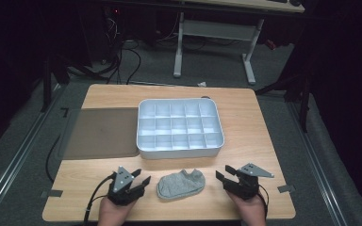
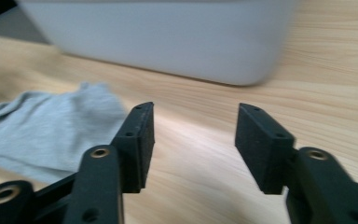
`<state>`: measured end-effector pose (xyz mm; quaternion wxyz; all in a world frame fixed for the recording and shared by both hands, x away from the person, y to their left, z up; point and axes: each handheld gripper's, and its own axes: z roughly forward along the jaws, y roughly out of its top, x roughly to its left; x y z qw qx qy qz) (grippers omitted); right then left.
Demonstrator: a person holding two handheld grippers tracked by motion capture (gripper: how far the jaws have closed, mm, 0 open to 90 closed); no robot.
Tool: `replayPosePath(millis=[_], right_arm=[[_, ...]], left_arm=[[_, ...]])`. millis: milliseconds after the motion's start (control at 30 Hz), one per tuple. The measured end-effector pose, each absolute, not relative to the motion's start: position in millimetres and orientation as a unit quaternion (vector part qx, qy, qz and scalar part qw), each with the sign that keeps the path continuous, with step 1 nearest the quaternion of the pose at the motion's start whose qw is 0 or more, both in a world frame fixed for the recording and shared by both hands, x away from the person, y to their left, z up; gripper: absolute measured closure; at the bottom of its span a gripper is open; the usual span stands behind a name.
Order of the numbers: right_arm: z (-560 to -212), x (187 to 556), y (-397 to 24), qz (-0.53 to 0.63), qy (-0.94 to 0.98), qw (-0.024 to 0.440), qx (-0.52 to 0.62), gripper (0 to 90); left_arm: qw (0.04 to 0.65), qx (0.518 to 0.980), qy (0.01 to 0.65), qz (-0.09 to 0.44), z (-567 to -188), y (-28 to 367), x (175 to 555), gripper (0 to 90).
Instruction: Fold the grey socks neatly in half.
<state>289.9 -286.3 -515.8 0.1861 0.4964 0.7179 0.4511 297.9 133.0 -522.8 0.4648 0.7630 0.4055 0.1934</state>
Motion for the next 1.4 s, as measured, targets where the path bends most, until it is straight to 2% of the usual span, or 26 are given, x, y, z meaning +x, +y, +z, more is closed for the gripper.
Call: replayPosePath(millis=[267,933,1400], right_arm=[[-515.1,285.9,-304.1,0.441,0.713,0.209,0.503,44.8],[-514.8,281.9,-294.8,0.434,0.722,0.236,0.485,43.5],[-513.7,278.7,-266.8,0.442,0.758,0.210,0.430,43.7]], left_arm=[[0.467,0.755,0.424,0.181,-524.5,140.4,306.9,47.9],[0.453,0.766,0.409,0.201,-525.9,135.0,302.8,44.4],[0.463,0.773,0.392,0.185,-521.9,120.3,292.9,44.4]])
